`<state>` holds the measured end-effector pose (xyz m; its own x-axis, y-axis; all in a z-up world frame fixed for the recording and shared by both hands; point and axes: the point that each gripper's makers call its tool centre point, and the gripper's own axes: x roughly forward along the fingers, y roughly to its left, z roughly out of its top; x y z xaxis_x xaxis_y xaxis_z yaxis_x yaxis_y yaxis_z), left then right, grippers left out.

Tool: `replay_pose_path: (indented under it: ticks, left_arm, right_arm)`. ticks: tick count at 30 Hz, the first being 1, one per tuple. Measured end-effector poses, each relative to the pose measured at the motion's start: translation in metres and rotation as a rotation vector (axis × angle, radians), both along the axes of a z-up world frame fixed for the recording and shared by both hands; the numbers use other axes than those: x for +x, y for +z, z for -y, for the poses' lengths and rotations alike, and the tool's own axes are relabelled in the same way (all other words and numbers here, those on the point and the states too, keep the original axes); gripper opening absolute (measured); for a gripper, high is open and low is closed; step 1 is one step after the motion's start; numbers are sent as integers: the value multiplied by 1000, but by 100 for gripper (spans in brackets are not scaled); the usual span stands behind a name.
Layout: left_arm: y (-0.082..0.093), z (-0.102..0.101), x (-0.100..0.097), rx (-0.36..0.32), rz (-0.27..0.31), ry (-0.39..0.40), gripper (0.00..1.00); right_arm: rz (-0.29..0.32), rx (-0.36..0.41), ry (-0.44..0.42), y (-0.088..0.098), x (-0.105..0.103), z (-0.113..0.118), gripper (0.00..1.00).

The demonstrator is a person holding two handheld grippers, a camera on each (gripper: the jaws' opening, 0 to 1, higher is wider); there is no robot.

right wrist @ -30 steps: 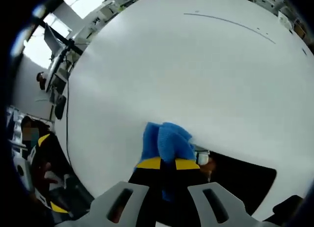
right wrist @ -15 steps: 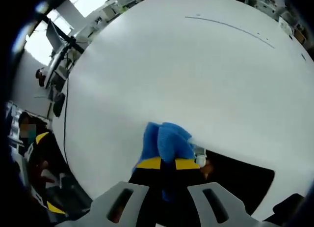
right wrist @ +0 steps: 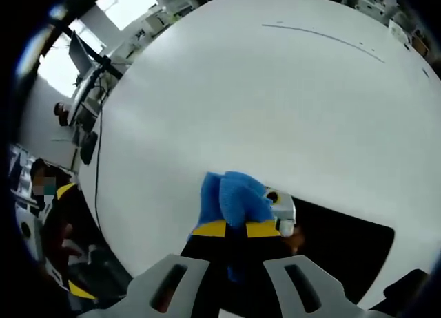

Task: Wipe the mirror surface with the cleaning cloth until all visible marks leave the cleaned area.

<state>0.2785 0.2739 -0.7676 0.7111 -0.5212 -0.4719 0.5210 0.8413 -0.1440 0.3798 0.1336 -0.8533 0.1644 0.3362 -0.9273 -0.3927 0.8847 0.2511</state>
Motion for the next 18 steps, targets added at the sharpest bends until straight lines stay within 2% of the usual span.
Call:
replay_pose_path:
  ticks: [15, 18]
  left_arm:
    - [0, 3, 4, 9, 9, -10, 99]
    - [0, 4, 5, 4, 10, -6, 99]
  right_arm:
    - [10, 16, 30, -4, -13, -3, 2]
    - [-13, 25, 32, -5, -21, -4, 2]
